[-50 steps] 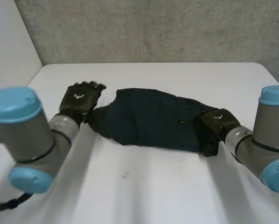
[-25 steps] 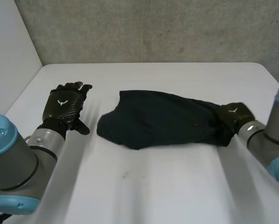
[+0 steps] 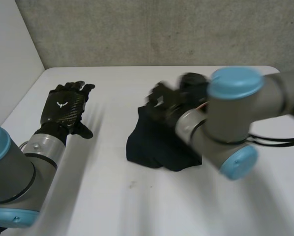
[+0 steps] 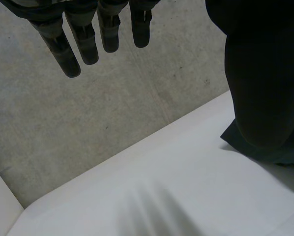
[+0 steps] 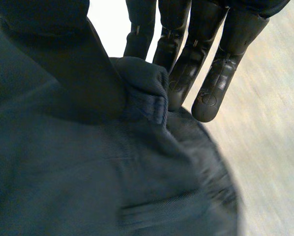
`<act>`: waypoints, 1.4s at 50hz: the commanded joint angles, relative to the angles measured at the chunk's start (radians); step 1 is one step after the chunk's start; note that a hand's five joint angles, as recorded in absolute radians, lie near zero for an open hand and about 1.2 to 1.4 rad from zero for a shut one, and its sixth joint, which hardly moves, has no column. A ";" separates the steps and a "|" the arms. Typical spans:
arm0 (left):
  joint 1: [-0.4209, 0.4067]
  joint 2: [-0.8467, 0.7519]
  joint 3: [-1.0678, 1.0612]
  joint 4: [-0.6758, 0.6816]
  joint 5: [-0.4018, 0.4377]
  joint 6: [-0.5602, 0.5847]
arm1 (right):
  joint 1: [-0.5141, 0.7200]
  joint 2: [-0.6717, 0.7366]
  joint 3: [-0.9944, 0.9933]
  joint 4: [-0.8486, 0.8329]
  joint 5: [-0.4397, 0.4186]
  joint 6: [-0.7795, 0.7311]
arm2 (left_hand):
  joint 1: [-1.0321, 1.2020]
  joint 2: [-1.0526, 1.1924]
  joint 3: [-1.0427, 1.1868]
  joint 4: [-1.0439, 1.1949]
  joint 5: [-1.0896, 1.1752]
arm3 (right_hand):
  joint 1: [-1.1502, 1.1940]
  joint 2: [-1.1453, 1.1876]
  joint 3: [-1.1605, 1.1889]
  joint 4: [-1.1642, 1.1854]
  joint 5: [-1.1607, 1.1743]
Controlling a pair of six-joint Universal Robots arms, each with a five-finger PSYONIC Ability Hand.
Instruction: Fold the shorts.
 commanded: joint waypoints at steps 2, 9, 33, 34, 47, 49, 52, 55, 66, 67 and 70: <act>0.000 0.001 -0.001 0.001 0.000 0.000 | 0.061 0.074 0.011 0.004 -0.145 0.028 | -0.014 -0.022 -0.033 -0.027 -0.044 | -0.244 -0.447 -0.475 -0.470 -0.425; -0.002 0.001 0.034 0.003 0.001 0.005 | 0.022 -0.034 0.018 -0.011 -0.070 0.409 | -0.014 -0.022 -0.033 -0.027 -0.044 | -0.680 -0.883 -0.911 -0.906 -0.861; -0.276 -0.617 0.858 -0.451 -0.003 -0.041 | -0.154 0.066 -0.033 0.064 0.099 0.903 | 0.033 0.025 0.014 0.020 0.003 | -0.790 -0.994 -1.021 -1.016 -0.971; -0.276 -0.636 0.876 -0.476 -0.003 -0.044 | -0.154 0.095 -0.047 0.070 0.099 0.896 | 0.039 0.031 0.020 0.026 0.009 | -0.790 -0.994 -1.021 -1.016 -0.971; -0.252 -0.720 0.894 -0.594 -0.051 -0.052 | -0.154 0.173 -0.059 0.078 0.110 0.766 | 0.071 0.063 0.052 0.058 0.041 | -0.790 -0.994 -1.021 -1.016 -0.971; -0.247 -0.714 0.881 -0.594 -0.065 -0.052 | -0.154 0.170 -0.059 0.078 0.110 0.761 | 0.071 0.063 0.052 0.058 0.041 | -0.790 -0.994 -1.021 -1.016 -0.971; -0.242 -0.696 0.869 -0.589 -0.080 -0.052 | -0.154 0.155 -0.059 0.079 0.108 0.763 | 0.068 0.060 0.049 0.055 0.038 | -0.790 -0.994 -1.021 -1.016 -0.971; -0.239 -0.641 0.854 -0.586 -0.085 -0.054 | -0.154 0.112 -0.047 0.089 0.114 0.769 | 0.065 0.057 0.046 0.052 0.035 | -0.790 -0.994 -1.021 -1.016 -0.971; -0.155 -0.213 0.544 -0.314 -0.088 -0.057 | -0.196 -0.216 0.122 -0.109 0.279 0.809 | 0.024 0.016 0.005 0.011 -0.006 | -0.790 -0.994 -1.021 -1.016 -0.971; -0.146 -0.176 0.518 -0.297 -0.088 -0.057 | -0.197 -0.241 0.132 -0.117 0.300 0.810 | 0.015 0.008 -0.004 0.002 -0.015 | -0.790 -0.994 -1.021 -1.016 -0.971; -0.115 -0.041 0.440 -0.257 -0.088 -0.057 | -0.205 -0.334 0.171 -0.117 0.367 0.815 | 0.010 0.002 -0.010 -0.004 -0.020 | -0.790 -0.994 -1.021 -1.016 -0.971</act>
